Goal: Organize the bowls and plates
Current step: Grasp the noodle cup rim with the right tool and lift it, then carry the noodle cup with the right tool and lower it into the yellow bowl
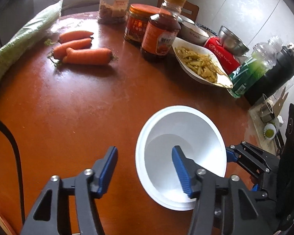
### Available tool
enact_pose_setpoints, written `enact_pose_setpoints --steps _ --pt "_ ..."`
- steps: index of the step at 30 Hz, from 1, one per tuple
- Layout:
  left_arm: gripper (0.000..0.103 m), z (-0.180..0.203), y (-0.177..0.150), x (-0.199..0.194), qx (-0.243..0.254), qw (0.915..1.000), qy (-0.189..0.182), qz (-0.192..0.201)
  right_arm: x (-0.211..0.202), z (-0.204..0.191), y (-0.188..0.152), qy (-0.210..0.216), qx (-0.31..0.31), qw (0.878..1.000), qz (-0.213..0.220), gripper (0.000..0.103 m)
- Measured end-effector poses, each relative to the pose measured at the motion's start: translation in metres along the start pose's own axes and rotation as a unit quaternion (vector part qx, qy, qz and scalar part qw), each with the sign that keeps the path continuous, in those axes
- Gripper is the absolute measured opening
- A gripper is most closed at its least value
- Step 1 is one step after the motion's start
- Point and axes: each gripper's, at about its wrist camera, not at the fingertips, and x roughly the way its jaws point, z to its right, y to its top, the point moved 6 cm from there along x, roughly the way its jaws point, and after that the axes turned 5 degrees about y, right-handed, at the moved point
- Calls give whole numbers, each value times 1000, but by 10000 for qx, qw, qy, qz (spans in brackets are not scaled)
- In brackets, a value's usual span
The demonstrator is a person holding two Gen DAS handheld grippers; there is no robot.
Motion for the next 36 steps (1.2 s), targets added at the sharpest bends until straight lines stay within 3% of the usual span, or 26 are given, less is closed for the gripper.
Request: enact_pose_setpoints --steps 4,10,13,24,36 --pt "45 3 -4 1 57 9999 -65 -53 -10 2 -4 55 161 9998 58 46" --pt "44 5 -10 3 -18 9999 -117 -99 -24 0 -12 61 291 9994 201 45" --pt "36 11 -13 1 27 9998 -169 -60 -25 -5 -14 28 230 9995 221 39" --pt "36 8 -14 -36 7 9993 -191 332 -45 -21 -5 22 103 9989 453 39" --pt "36 -20 -37 -113 -205 9944 5 1039 -81 -85 5 221 -498 9949 854 39"
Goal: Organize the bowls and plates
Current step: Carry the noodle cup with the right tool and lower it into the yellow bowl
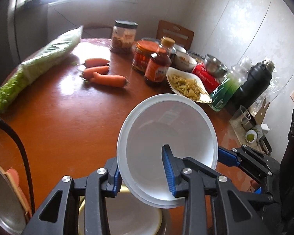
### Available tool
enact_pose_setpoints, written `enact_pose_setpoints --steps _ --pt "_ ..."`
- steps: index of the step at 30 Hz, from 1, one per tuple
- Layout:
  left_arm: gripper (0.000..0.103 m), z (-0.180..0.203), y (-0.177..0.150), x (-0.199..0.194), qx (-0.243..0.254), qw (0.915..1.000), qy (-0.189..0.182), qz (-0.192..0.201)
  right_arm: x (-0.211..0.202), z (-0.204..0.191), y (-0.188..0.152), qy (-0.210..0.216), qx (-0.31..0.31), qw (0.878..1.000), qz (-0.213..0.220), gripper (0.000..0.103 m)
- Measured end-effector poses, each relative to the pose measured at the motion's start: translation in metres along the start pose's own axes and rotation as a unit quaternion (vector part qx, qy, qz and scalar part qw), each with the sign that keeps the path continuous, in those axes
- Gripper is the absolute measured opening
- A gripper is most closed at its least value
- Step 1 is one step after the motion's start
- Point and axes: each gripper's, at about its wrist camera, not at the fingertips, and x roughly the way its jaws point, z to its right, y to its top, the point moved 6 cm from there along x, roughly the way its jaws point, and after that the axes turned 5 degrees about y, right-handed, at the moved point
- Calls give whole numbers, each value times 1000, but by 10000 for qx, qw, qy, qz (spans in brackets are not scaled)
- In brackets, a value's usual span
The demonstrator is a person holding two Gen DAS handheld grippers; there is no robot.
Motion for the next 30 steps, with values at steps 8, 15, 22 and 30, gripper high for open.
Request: enact_pose_setpoints --steps 8,15,22,30 --pt "37 -17 -19 -46 -52 9994 120 312 -18 -48 0 123 -339 9992 161 39" --pt "37 -27 -43 -73 -62 9987 195 467 -32 -79 -12 207 -497 9982 260 39" --pt "37 -32 -71 -76 -84 9987 278 430 -32 -93 -36 278 -495 9982 186 39" --pt "37 -40 -95 -61 -173 9989 351 268 -20 -94 -63 358 -429 9984 -20 39"
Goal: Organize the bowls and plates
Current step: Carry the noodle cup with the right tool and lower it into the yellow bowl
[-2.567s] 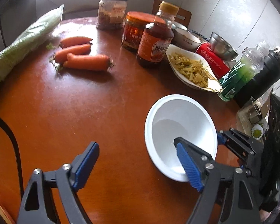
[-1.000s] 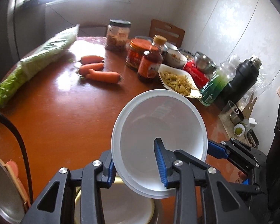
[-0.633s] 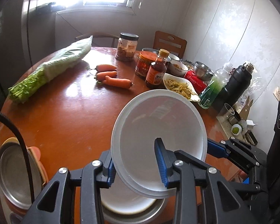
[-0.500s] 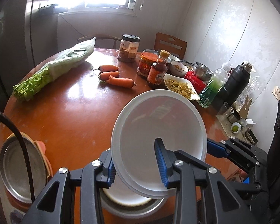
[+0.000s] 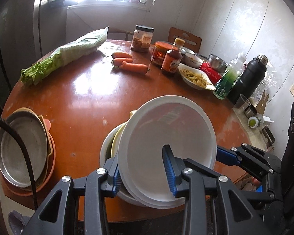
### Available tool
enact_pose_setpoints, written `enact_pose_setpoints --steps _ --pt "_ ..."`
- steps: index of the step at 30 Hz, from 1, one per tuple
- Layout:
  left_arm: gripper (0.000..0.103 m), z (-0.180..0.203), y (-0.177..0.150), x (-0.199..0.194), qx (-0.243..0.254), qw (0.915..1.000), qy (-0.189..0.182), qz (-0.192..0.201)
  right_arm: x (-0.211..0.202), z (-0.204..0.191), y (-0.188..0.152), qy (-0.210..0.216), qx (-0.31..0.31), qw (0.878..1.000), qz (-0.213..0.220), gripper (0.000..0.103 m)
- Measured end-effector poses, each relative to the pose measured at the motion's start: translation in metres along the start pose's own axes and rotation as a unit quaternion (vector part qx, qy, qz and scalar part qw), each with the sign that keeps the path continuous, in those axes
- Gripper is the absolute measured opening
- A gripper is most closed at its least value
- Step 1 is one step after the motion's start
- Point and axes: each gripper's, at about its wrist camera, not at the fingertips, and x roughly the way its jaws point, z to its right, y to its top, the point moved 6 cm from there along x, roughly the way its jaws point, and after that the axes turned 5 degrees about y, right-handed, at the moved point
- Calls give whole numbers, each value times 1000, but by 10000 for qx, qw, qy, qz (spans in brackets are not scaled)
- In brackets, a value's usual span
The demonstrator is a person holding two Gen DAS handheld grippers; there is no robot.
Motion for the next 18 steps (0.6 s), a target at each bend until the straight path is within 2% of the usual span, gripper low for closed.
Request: enact_pose_setpoints --steps 18 --pt "37 -5 -12 32 -80 9998 165 -101 27 12 -19 -42 10 9997 -229 39"
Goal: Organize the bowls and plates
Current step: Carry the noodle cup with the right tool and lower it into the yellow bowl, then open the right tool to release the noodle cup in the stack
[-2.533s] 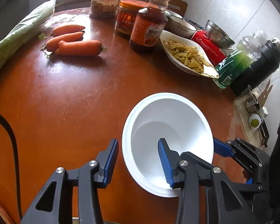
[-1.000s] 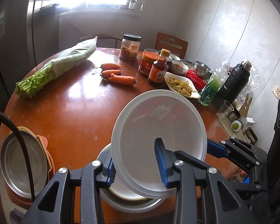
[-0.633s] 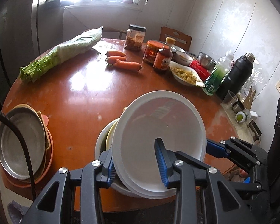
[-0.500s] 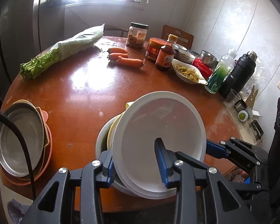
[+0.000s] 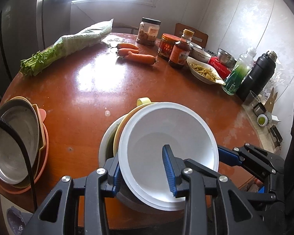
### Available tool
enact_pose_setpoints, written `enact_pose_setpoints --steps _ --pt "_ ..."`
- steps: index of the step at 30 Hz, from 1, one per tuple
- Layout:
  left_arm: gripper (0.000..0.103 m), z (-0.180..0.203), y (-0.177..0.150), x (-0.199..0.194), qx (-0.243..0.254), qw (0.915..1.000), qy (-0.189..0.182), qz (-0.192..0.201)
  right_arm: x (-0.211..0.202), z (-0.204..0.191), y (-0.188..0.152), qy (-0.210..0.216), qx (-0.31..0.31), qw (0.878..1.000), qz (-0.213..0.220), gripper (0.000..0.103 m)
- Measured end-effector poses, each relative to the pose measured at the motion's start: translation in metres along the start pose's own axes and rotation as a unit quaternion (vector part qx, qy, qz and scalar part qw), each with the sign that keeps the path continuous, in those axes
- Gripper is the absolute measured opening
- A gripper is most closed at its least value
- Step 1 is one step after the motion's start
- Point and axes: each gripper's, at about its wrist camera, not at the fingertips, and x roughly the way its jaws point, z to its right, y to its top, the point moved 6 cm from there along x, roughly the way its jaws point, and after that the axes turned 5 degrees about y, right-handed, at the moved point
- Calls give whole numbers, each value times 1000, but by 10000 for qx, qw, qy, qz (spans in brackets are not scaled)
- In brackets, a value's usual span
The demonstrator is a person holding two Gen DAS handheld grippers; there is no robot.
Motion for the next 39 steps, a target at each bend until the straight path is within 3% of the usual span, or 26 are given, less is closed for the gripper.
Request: enact_pose_setpoints --steps 13,21,30,33,39 --pt "38 -2 0 5 25 10000 -44 19 6 4 1 -133 -50 9999 -38 41" --pt "40 -1 1 3 96 9999 -2 35 4 7 0 -225 7 9997 -63 50" --pt "49 -3 2 -8 104 9998 12 177 -4 8 2 -362 -2 9993 -34 62" --pt "58 -6 4 -14 130 9994 147 267 -7 7 4 -427 -25 9991 0 66" --pt "59 -13 3 -24 74 9991 156 383 -12 6 8 -473 30 9988 83 69"
